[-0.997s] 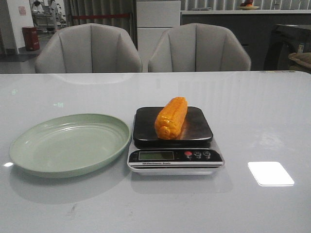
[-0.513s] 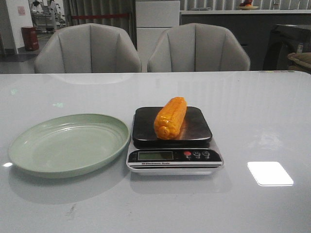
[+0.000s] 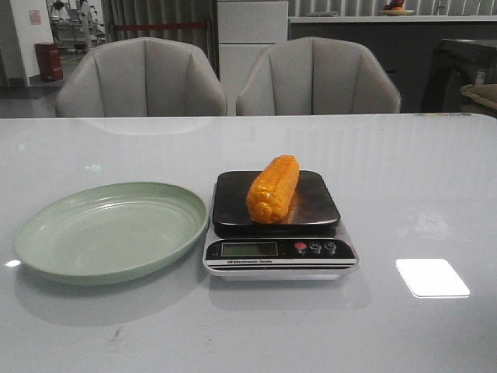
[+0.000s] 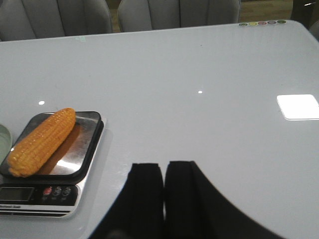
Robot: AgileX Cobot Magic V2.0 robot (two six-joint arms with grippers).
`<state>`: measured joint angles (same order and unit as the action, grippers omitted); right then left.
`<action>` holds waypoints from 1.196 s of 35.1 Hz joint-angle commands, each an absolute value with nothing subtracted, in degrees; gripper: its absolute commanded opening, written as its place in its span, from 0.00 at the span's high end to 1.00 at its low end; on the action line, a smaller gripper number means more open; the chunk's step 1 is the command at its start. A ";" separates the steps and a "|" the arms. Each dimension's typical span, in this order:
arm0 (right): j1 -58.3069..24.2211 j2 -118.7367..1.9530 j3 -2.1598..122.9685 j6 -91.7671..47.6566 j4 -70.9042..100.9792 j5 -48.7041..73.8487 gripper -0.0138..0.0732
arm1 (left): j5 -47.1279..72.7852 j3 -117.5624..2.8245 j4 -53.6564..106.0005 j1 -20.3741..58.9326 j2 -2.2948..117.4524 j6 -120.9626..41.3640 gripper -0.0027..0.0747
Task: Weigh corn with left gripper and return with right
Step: 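Move the right gripper down over the corn on the scale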
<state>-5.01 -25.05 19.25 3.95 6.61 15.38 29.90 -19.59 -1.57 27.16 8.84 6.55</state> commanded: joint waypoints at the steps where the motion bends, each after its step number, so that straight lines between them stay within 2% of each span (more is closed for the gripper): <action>1: -6.54 -28.09 21.64 4.06 7.63 10.17 0.50 | 25.19 -21.06 -1.23 26.96 9.53 6.45 0.82; 4: -8.42 -30.99 22.69 4.06 7.63 10.37 0.33 | 25.30 -20.81 -1.23 26.96 9.53 6.45 0.82; 9: -11.89 -37.60 27.15 4.06 7.63 12.77 0.14 | 25.18 -20.57 -1.23 26.96 9.53 6.45 0.82; 19: -18.02 -49.79 35.54 4.35 12.44 9.52 0.14 | 25.18 -20.57 -1.23 26.96 9.53 6.45 0.82; 28: -23.49 -65.60 50.83 4.35 13.73 24.58 0.14 | 25.29 -20.57 -1.23 26.96 9.53 6.45 0.82; 36: -29.54 -78.99 62.94 11.44 13.75 26.12 0.14 | 25.18 -20.57 -1.14 26.96 9.53 6.45 0.82; 42: -30.14 -89.20 72.56 18.72 9.24 32.52 0.14 | 25.18 -20.57 -0.76 26.96 9.53 6.45 0.82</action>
<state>-30.06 -86.70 66.56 15.15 12.18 31.36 29.90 -19.00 -1.46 27.16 8.84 6.55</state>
